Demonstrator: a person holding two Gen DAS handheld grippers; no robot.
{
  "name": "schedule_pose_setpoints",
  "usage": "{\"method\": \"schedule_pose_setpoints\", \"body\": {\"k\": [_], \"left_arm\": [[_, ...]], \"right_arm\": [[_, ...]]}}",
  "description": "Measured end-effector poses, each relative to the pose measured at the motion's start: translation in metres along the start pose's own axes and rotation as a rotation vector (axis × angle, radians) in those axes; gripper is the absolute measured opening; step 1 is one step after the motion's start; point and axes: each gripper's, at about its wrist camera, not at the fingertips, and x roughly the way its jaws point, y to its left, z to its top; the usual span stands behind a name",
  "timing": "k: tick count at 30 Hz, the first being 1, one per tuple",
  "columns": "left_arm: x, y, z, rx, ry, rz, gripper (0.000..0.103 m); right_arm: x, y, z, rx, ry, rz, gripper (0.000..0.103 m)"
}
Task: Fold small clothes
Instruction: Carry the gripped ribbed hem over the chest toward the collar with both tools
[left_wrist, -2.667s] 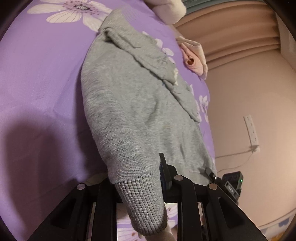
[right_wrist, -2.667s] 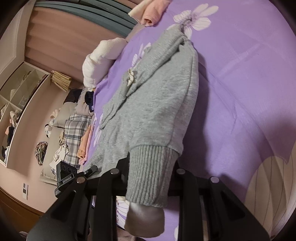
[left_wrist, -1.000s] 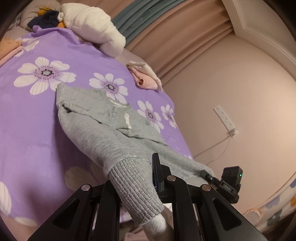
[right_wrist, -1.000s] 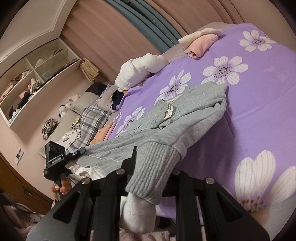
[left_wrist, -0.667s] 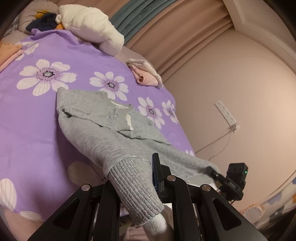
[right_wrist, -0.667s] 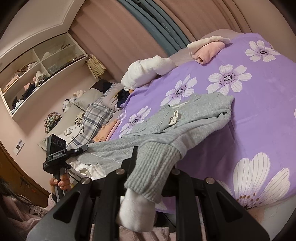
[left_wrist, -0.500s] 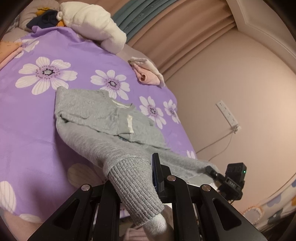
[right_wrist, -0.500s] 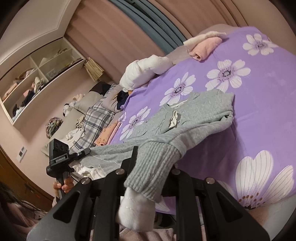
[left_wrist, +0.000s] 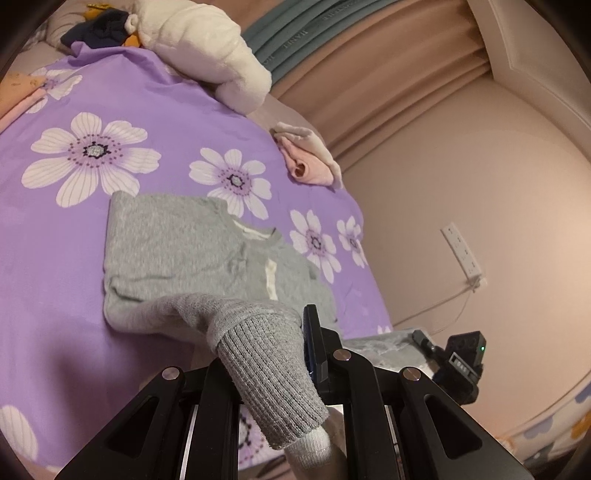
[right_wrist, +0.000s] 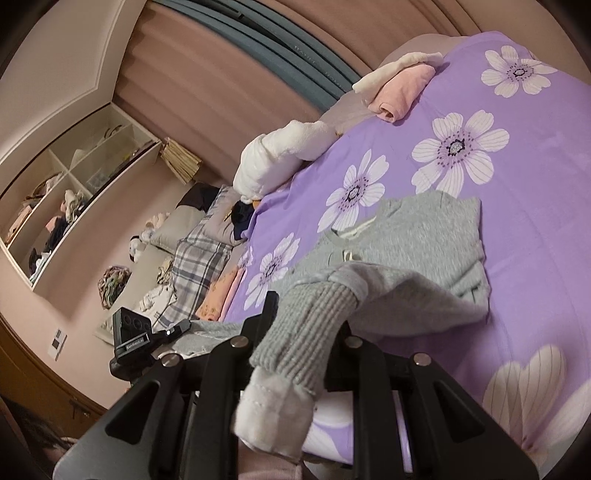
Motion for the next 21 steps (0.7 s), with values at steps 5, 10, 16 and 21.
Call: {"method": "schedule_pose_setpoints", "body": {"k": [5, 10, 16, 21], "left_arm": [[0.012, 0.006, 0.018, -0.016, -0.001, 0.012, 0.010], [0.032, 0.018, 0.039, -0.046, 0.008, 0.019, 0.010], [0.059, 0.031, 0.065, -0.083, 0.026, 0.038, 0.010], [0.085, 0.046, 0.087, -0.114, 0.047, 0.061, 0.010]], "right_arm": [[0.012, -0.006, 0.017, 0.010, -0.011, 0.001, 0.019], [0.028, -0.015, 0.035, 0.024, -0.017, -0.009, 0.019], [0.053, -0.029, 0.059, 0.052, -0.020, -0.032, 0.018], [0.077, -0.046, 0.075, 0.092, -0.010, -0.069, 0.018]]}}
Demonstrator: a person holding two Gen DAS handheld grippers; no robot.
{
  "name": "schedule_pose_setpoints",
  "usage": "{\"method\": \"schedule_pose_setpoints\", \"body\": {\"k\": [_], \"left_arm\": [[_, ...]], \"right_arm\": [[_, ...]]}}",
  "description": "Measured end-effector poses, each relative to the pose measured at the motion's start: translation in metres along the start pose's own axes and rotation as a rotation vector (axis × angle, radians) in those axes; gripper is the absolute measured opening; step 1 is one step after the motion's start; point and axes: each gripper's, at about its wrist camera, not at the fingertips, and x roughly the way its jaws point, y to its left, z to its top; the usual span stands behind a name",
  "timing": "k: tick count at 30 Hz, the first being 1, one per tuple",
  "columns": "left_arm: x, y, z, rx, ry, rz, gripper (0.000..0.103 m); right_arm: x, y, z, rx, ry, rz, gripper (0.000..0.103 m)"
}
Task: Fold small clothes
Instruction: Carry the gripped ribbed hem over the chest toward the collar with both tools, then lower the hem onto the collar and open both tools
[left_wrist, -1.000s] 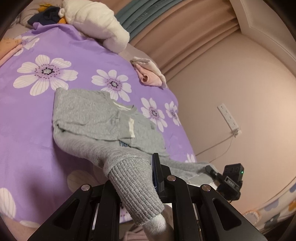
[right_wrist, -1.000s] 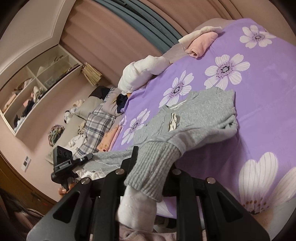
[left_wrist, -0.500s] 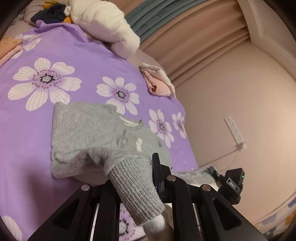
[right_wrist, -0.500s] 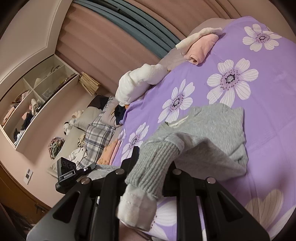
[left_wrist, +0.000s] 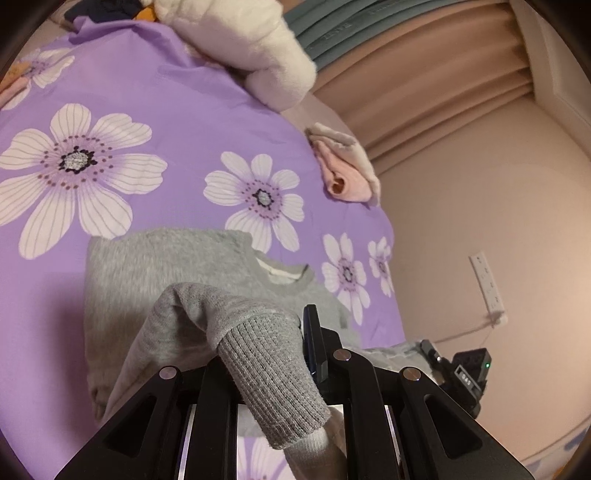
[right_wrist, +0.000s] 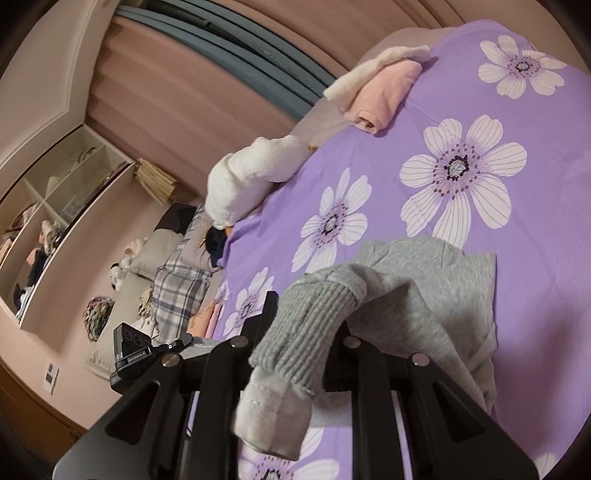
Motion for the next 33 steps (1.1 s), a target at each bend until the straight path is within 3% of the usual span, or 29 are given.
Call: {"method": "schedule_pose_setpoints", "body": {"k": [17, 25, 26, 27, 28, 30, 33], "left_arm": [[0.062, 0.039, 0.052, -0.122, 0.047, 0.055, 0.010], [0.086, 0.067, 0.064, -0.247, 0.099, 0.073, 0.010], [0.089, 0.069, 0.064, -0.258, 0.107, 0.079, 0.011], [0.092, 0.076, 0.065, -0.298, 0.121, 0.091, 0.019], [0.092, 0.080, 0.065, -0.326, 0.124, 0.092, 0.036], [0.090, 0.095, 0.070, -0.431, 0.110, 0.063, 0.053], [0.085, 0.101, 0.080, -0.467, 0.078, 0.041, 0.053]], "right_arm": [[0.068, -0.045, 0.037, 0.110, 0.055, -0.091, 0.018], [0.100, -0.072, 0.048, 0.214, 0.114, -0.137, 0.021], [0.103, -0.076, 0.049, 0.235, 0.123, -0.144, 0.023], [0.104, -0.080, 0.050, 0.261, 0.129, -0.143, 0.032], [0.105, -0.086, 0.050, 0.303, 0.128, -0.128, 0.037], [0.104, -0.093, 0.053, 0.364, 0.118, -0.102, 0.049], [0.104, -0.097, 0.057, 0.406, 0.110, -0.079, 0.050]]}}
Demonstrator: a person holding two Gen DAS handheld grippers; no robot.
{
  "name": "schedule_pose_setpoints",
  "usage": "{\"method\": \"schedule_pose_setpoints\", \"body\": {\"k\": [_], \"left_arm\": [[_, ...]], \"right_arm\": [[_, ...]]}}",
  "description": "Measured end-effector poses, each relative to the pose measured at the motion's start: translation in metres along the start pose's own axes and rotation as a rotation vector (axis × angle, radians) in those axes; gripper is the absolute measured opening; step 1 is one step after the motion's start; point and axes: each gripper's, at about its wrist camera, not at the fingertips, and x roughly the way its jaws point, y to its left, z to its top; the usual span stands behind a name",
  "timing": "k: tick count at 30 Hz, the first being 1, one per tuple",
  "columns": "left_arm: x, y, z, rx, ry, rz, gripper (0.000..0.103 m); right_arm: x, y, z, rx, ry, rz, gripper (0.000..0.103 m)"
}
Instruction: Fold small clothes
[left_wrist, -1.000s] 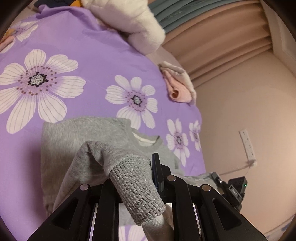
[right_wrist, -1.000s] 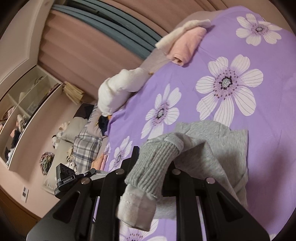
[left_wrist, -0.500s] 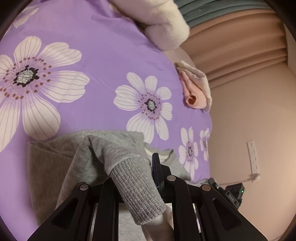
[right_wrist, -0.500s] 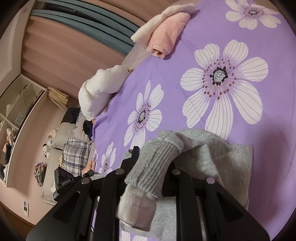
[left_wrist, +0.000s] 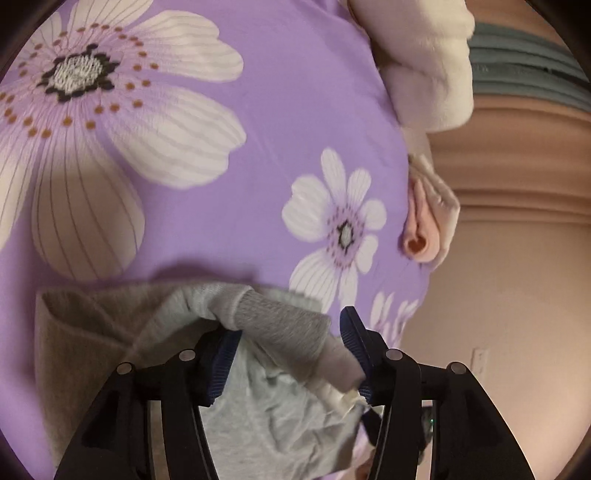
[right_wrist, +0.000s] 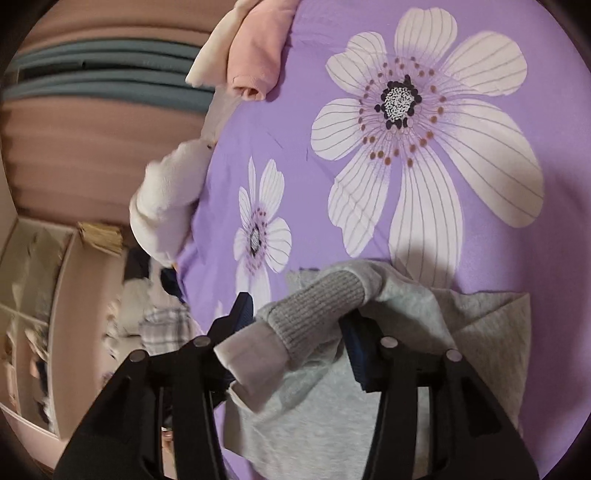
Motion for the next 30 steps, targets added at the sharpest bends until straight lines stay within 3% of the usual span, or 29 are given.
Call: {"method": "schedule_pose_setpoints", "body": {"k": [4, 7, 9, 15, 18, 21, 24, 30], "left_arm": [[0.001, -0.005, 0.000, 0.036, -0.002, 0.032, 0.053], [0.001, -0.001, 0.002, 0.014, -0.011, 0.019, 0.053], [0.001, 0.000, 0.002, 0.007, -0.010, 0.025, 0.053], [-0.011, -0.005, 0.002, 0.032, -0.016, 0.016, 0.056], [-0.018, -0.011, -0.002, 0.073, -0.027, 0.039, 0.056], [-0.038, -0.014, -0.002, 0.113, -0.101, 0.063, 0.072], [-0.059, -0.015, -0.007, 0.141, -0.148, 0.047, 0.073], [-0.063, -0.018, -0.054, 0.392, -0.102, 0.167, 0.073]], "right_arm": [[0.004, 0.004, 0.001, -0.013, 0.008, -0.021, 0.056], [0.005, 0.000, 0.008, 0.046, 0.005, 0.028, 0.072], [0.003, -0.004, 0.011, 0.084, -0.012, 0.047, 0.074], [-0.020, 0.000, 0.007, 0.029, -0.067, 0.021, 0.074], [-0.031, 0.008, -0.004, -0.064, -0.071, -0.012, 0.074], [-0.043, 0.014, -0.019, -0.163, -0.073, -0.064, 0.074], [-0.057, 0.017, -0.034, -0.256, -0.078, -0.110, 0.074], [-0.077, 0.015, -0.063, -0.423, -0.109, -0.267, 0.074]]}}
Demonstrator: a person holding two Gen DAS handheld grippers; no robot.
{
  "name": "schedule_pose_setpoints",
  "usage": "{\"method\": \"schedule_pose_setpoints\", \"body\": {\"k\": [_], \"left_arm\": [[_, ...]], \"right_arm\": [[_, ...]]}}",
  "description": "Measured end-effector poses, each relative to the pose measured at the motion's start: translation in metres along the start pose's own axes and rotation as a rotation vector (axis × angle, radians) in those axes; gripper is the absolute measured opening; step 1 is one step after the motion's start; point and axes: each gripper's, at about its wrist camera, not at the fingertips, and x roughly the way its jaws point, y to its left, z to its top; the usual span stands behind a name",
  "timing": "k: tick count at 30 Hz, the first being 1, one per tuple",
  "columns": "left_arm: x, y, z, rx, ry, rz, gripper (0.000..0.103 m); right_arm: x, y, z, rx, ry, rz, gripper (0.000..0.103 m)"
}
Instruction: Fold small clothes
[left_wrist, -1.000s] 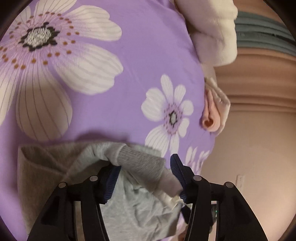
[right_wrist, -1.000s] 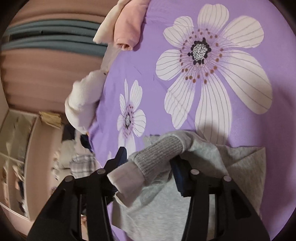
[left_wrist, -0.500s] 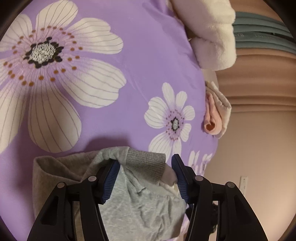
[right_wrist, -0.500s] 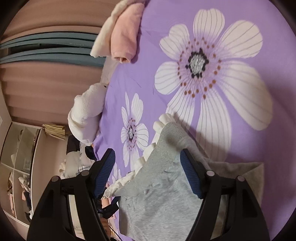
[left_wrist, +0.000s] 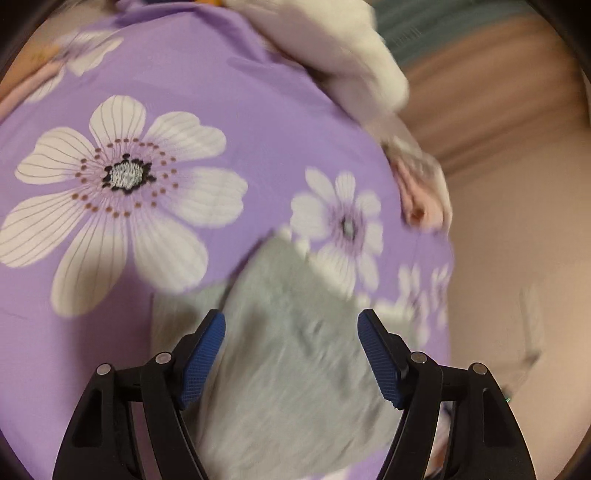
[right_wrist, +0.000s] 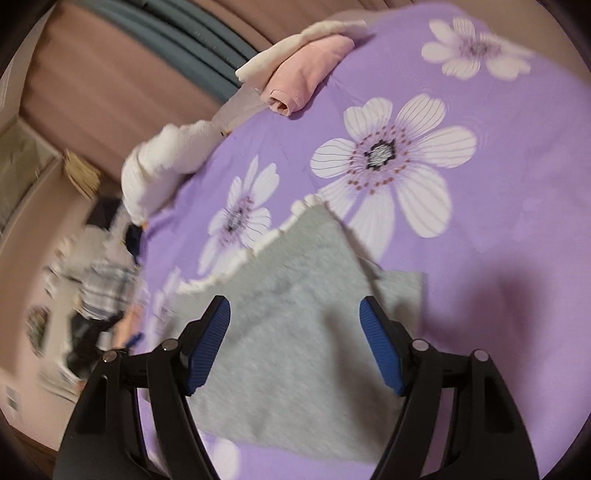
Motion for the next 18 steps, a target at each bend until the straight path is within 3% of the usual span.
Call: {"method": "schedule_pose_setpoints", "body": {"k": [4, 8, 12, 18], "left_arm": [[-0.001, 0.014, -0.031, 0.077, 0.033, 0.033, 0.073], [-0.009, 0.031, -0.043, 0.052, 0.036, 0.008, 0.073], [-0.015, 0.034, -0.050, 0.038, 0.041, -0.087, 0.073], [-0.006, 0.018, -0.057, 0.104, 0.073, -0.098, 0.073]], "right_arm": [[-0.011, -0.008, -0.020, -0.060, 0.007, -0.068, 0.074], [-0.022, -0.019, -0.034, -0.067, 0.014, -0.076, 0.073], [-0.024, -0.022, -0.042, -0.058, 0.026, -0.075, 0.071], [-0.020, -0.025, -0.048, -0.068, 0.029, -0.089, 0.062]]}}
